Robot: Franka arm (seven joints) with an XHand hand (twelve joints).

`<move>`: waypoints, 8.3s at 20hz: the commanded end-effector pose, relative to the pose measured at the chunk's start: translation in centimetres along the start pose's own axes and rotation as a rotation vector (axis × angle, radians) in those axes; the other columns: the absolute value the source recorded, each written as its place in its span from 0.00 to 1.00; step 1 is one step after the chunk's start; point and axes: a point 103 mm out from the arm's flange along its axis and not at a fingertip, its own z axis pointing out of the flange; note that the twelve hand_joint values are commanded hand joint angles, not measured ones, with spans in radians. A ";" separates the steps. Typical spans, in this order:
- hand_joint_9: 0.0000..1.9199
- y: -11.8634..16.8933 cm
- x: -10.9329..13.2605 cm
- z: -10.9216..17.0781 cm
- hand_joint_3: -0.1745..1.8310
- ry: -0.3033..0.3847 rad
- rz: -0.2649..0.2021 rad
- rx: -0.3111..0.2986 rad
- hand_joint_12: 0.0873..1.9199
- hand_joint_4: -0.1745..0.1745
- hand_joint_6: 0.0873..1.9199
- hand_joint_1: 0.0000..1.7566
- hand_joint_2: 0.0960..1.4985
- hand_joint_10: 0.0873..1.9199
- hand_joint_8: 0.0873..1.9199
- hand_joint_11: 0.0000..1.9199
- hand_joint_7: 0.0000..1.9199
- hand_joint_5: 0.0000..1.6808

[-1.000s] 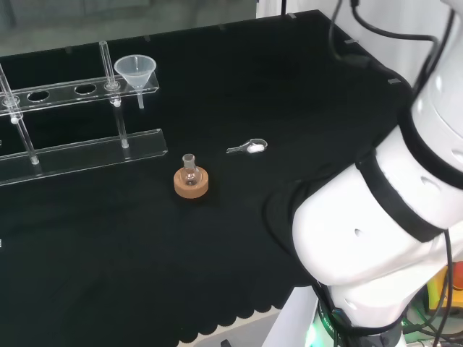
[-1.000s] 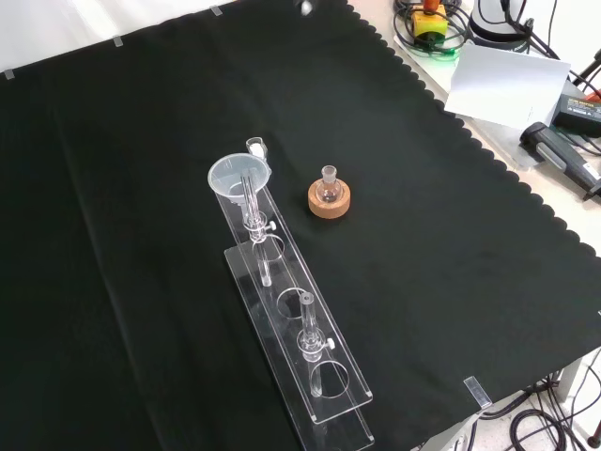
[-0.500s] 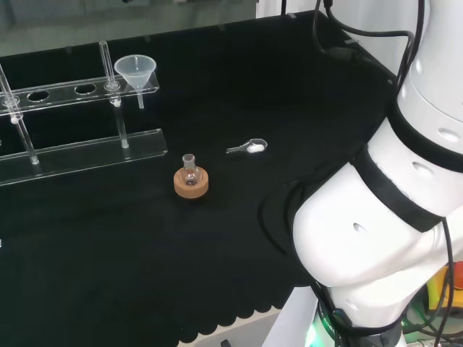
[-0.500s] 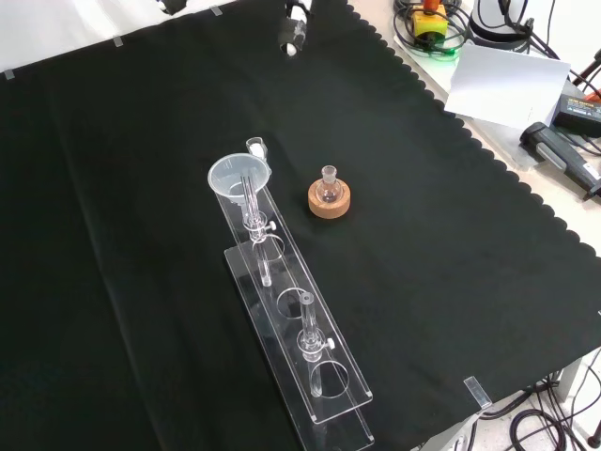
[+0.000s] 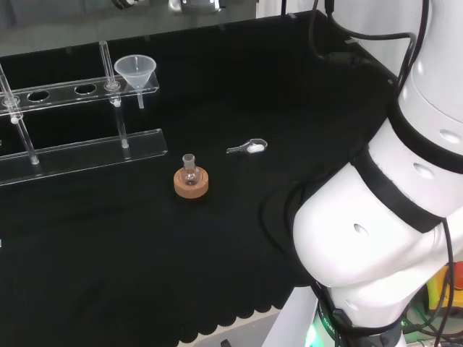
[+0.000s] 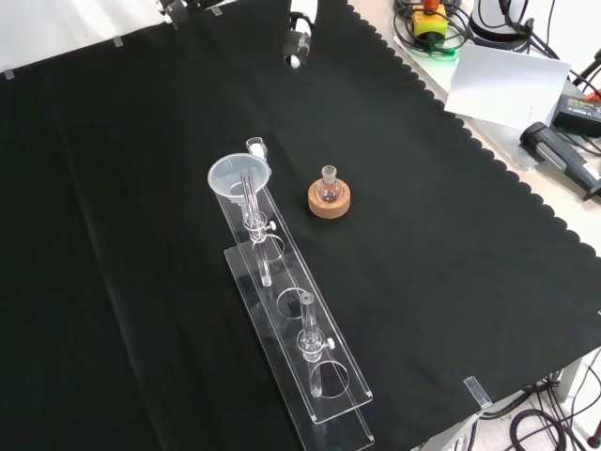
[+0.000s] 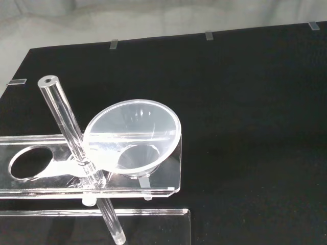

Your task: Pick up the funnel from the transparent funnel stand.

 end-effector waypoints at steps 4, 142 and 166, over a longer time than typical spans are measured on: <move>0.00 1.7 -0.2 2.9 0.12 0.017 -0.001 0.019 0.00 0.47 0.00 0.22 0.39 0.00 0.00 0.00 0.00 0.00; 0.02 6.5 0.2 17.6 0.11 0.191 -0.048 0.268 0.00 0.27 0.00 0.30 0.44 0.37 0.21 0.00 0.24 0.15; 0.02 7.6 1.3 17.5 0.11 0.183 -0.025 0.276 0.00 0.27 0.00 0.30 0.45 0.39 0.22 0.00 0.23 0.15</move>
